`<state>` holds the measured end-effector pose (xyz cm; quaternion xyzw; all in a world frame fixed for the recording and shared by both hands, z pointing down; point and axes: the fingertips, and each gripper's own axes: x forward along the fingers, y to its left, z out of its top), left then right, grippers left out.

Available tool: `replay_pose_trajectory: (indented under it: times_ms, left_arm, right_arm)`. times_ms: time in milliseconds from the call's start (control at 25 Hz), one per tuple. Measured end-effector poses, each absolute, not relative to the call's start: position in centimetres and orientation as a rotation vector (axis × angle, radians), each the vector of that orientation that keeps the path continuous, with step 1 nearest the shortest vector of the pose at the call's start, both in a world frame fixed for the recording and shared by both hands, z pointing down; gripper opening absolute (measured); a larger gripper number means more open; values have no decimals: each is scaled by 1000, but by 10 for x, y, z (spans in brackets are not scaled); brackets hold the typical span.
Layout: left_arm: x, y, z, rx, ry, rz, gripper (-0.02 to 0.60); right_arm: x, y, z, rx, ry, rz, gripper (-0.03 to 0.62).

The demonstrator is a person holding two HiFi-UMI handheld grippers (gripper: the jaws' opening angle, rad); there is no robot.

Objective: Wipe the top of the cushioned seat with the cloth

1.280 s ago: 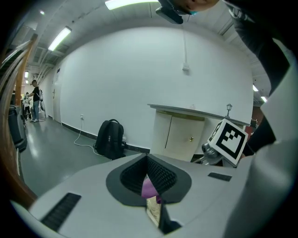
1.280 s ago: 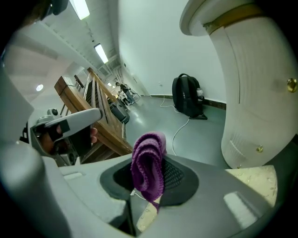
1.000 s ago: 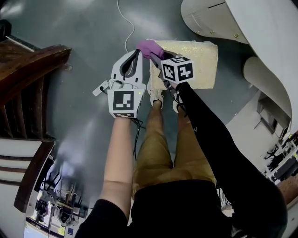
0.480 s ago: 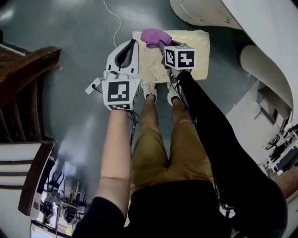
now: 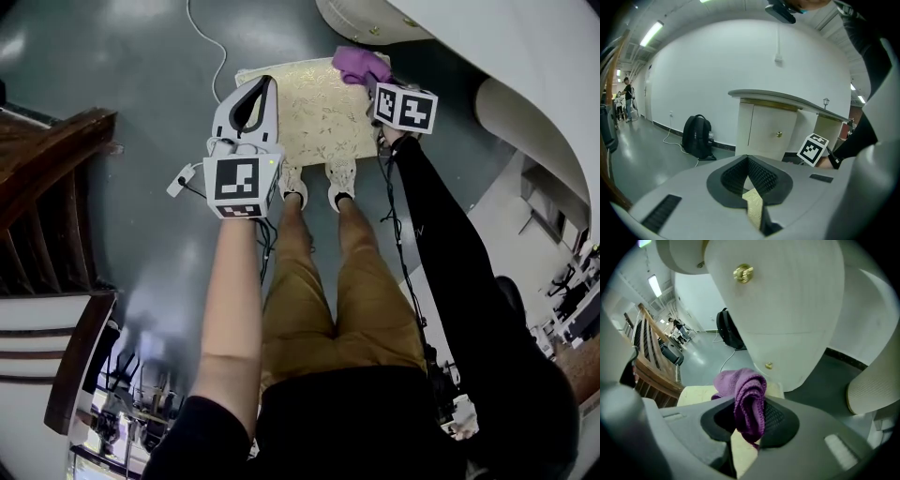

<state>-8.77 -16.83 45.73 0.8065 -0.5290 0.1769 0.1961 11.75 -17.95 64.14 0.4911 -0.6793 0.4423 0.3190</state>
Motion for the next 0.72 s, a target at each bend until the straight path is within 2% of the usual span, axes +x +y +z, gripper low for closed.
replay_pose_trajectory:
  times_ms: [360, 720]
  left_arm:
    - [-52, -162, 454, 2248, -1515, 489, 8]
    - [-53, -148, 453, 2266, -1506, 499, 8]
  right_arm:
    - [243, -182, 629, 1519, -1622, 1046, 86]
    - [246, -165, 614, 1573, -1662, 1027, 86]
